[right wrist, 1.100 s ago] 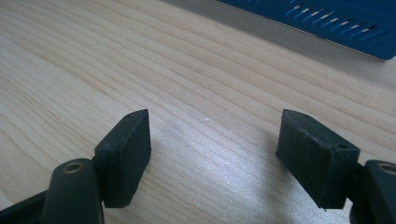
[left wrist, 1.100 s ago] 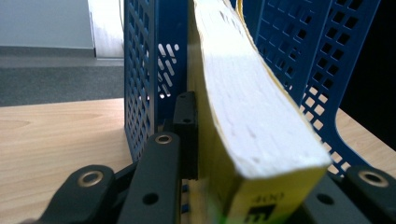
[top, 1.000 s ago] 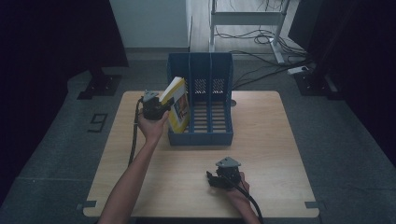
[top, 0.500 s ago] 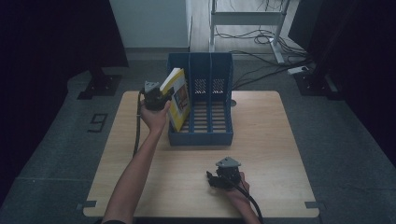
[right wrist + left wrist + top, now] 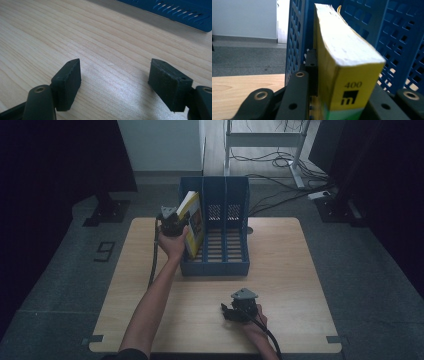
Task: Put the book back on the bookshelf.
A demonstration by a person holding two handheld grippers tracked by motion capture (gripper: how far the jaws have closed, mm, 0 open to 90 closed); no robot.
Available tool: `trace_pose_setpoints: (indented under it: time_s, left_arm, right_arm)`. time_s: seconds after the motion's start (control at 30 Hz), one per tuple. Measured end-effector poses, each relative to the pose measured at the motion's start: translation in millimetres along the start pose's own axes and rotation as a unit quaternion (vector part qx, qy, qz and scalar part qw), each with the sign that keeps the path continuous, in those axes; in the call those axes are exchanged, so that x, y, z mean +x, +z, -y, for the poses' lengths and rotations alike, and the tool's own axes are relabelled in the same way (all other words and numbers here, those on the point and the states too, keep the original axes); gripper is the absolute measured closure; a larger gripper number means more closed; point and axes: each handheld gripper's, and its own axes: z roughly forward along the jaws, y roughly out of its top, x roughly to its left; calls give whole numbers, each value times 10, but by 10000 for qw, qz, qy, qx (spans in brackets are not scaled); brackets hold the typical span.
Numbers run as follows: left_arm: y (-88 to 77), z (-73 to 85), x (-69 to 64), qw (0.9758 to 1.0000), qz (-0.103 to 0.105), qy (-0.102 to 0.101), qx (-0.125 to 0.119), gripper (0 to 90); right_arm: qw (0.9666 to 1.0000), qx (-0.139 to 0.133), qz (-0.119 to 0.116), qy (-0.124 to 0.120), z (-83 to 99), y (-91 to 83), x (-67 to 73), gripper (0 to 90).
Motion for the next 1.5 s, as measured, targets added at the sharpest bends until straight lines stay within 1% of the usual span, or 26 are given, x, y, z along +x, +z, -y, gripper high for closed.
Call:
trace_pose_setpoints:
  time_s: [0.07,0.1,0.17,0.23,0.33,0.63,0.7,0.83,0.93,1.07,1.2,1.33,1.5]
  left_arm:
    - [34,4,8,9999,-30,-58,82,754]
    - [41,20,10,9999,-50,-66,62,754]
    - [44,30,0,9999,-82,12,77,753]
    - [40,35,6,9999,-84,16,75,752]
    - [20,54,13,10000,-40,28,85,748]
    - [-47,101,24,10000,75,-47,38,725]
    - [-64,107,19,10000,87,-28,32,721]
    - [-112,108,13,9999,152,-48,-36,698]
    - [-145,95,19,9999,134,-28,-73,692]
    - [-193,79,58,9999,87,-35,-91,684]
    - [-238,82,97,9999,90,-24,-87,674]
    - [-254,92,108,9999,106,-28,-79,663]
    - [-253,121,121,9999,136,-19,-8,657]
  right_arm:
    - [10000,0,0,-1,0,0,0,255]
    - [10000,0,0,-1,0,0,0,256]
    - [10000,-2,-4,-3,0,0,0,257]
    - [10000,-2,-5,-4,0,0,0,257]
    - [10000,-2,-1,-4,0,0,1,257]
    - [10000,-2,8,-6,0,0,2,257]
    - [10000,-1,9,-6,0,0,2,257]
    - [10000,-2,12,-7,0,0,2,257]
    - [10000,-2,13,-6,0,0,2,257]
    - [10000,-5,13,-10,0,0,2,257]
    - [10000,-4,13,-11,0,0,2,257]
    - [10000,-4,14,-13,0,0,2,257]
    - [10000,-4,18,-12,-1,1,3,257]
